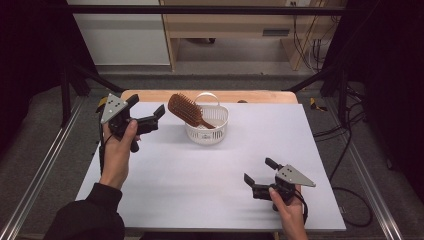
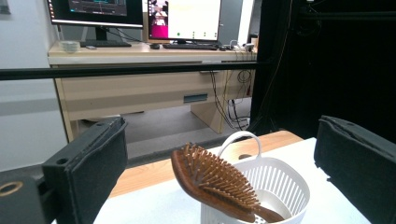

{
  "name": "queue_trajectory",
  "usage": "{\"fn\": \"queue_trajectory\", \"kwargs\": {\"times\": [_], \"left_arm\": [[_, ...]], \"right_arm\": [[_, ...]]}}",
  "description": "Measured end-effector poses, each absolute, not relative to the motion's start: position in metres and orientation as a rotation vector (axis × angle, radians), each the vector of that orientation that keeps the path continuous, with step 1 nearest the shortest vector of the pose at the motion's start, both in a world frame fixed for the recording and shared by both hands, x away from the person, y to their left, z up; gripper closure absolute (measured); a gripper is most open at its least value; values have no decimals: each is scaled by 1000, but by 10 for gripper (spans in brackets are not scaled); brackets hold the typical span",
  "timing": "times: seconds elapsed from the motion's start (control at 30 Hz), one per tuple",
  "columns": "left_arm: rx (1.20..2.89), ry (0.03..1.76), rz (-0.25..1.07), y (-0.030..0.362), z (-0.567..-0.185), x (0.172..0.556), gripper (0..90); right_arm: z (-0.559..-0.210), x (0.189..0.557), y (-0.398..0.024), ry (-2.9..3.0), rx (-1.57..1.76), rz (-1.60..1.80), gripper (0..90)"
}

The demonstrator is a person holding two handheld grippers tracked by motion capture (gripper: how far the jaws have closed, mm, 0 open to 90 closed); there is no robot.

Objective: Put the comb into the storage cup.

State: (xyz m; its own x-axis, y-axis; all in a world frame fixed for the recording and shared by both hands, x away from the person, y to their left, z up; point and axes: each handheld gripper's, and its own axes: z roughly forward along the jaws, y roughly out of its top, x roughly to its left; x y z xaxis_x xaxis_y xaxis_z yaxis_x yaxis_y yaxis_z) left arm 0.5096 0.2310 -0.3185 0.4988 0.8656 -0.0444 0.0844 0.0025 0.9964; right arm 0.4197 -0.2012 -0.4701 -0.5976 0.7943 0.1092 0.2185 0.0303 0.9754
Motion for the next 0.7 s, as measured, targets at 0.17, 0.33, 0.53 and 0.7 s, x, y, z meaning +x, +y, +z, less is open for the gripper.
{"fn": "queue_trajectory", "kwargs": {"times": [0.17, 0.33, 0.53, 0.7], "left_arm": [[1442, 876, 746, 238, -317, 504, 27], [1447, 867, 766, 244, -318, 498, 26], [1476, 854, 787, 249, -321, 491, 18], [1477, 856, 775, 254, -324, 486, 16]], "right_arm": [[-470, 419, -200, 1840, 1025, 1598, 31], [-470, 420, -200, 1840, 1026, 1597, 31], [-471, 420, -201, 1835, 1039, 1613, 27], [-471, 420, -201, 1836, 1041, 1615, 27]]}}
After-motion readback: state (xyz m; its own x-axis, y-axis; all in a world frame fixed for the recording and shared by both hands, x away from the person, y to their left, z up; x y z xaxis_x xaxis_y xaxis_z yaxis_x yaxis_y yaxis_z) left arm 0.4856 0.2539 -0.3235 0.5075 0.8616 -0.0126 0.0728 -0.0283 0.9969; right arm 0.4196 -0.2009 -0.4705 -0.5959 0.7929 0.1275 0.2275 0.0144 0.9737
